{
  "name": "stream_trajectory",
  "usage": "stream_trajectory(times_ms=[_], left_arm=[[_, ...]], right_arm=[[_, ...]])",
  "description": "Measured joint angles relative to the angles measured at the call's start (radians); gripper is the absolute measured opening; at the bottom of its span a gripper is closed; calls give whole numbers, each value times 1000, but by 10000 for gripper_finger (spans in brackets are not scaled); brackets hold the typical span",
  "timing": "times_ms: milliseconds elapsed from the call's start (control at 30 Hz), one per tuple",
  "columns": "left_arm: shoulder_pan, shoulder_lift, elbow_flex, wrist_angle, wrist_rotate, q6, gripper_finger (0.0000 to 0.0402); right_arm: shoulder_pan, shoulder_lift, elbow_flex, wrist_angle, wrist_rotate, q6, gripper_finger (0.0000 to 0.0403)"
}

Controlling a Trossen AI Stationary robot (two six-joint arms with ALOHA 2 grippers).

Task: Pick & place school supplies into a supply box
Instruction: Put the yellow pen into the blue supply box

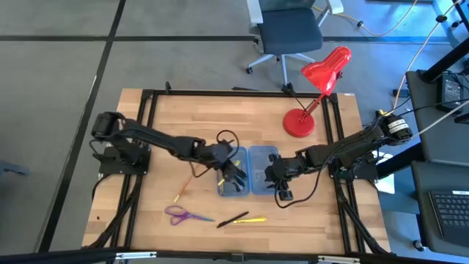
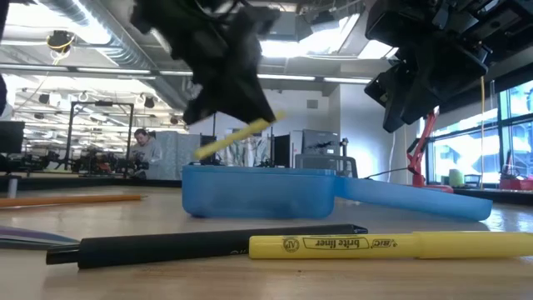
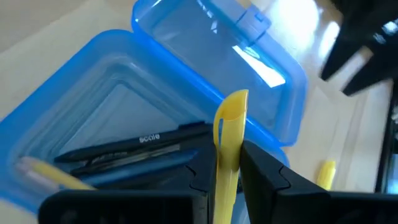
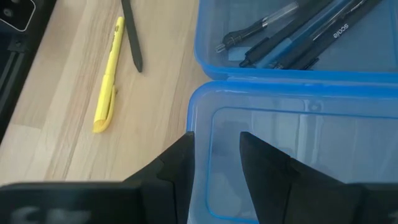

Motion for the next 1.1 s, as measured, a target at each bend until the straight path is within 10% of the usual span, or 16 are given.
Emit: stream_trajectory(times_ms=[1100], left_arm=[[68,193,81,3,173,-22,79]], right_arm=[[0,0,0,-7,0,1,132]])
